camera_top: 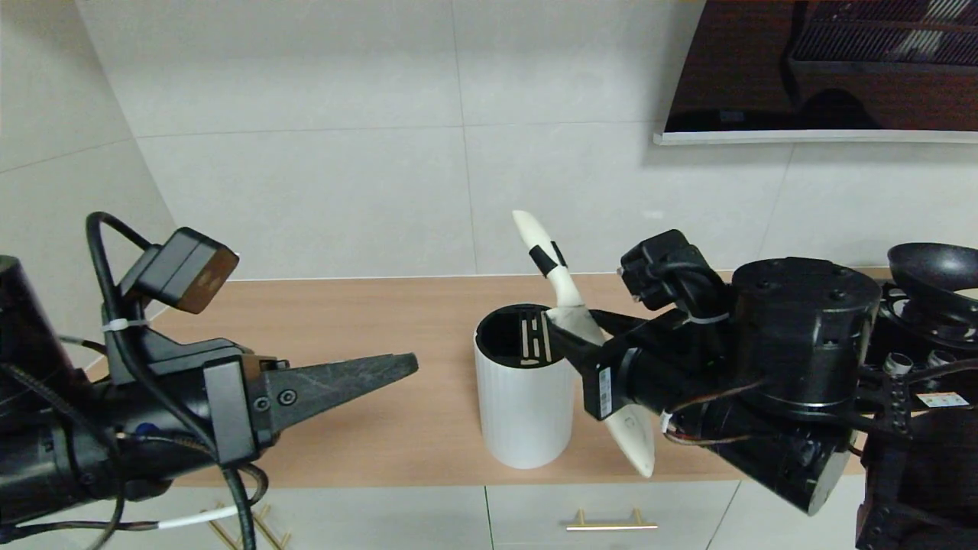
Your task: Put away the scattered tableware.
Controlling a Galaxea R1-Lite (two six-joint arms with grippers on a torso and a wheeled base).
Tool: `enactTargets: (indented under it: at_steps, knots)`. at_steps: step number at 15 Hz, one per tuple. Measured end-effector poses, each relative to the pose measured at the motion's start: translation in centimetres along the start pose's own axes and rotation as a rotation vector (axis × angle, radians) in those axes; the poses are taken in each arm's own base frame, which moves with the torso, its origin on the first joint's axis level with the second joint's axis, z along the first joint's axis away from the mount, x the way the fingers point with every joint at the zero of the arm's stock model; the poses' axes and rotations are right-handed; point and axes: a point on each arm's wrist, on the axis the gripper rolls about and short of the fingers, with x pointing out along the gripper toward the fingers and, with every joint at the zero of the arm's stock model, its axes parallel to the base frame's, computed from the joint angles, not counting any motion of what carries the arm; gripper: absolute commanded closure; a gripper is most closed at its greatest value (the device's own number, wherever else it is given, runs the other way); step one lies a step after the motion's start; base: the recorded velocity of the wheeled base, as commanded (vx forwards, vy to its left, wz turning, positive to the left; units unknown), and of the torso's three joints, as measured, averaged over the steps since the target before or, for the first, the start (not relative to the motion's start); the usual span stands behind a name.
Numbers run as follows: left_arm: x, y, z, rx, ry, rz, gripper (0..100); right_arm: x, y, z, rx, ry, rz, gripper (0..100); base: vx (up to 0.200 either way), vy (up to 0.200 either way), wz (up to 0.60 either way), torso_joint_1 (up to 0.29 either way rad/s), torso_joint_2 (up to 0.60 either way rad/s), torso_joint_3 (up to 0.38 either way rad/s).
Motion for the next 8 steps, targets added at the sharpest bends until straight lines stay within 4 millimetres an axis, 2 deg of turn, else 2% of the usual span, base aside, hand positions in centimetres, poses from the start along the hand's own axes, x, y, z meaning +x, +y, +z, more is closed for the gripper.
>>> enactTargets:
  at_steps: [3, 6, 8]
  knots:
    - [1.8, 0.3, -0.1, -0.033, -0.116, 0.026, 0, -0.6, 1.5, -0.2, 0.014, 0.005, 0.052, 100, 0.000, 0.000, 0.00, 0.000, 0.00, 0.000]
    - [3.6, 0.6, 0.6, -0.044, -0.301, 0.050, 0, -0.9, 2.2, -0.2, 0.017, 0.003, 0.077, 100, 0.000, 0.000, 0.00, 0.000, 0.00, 0.000]
    - [4.9, 1.1, 0.3, -0.055, -0.326, 0.052, 0, -1.0, 2.5, -0.2, 0.017, 0.004, 0.091, 100, 0.000, 0.000, 0.00, 0.000, 0.00, 0.000]
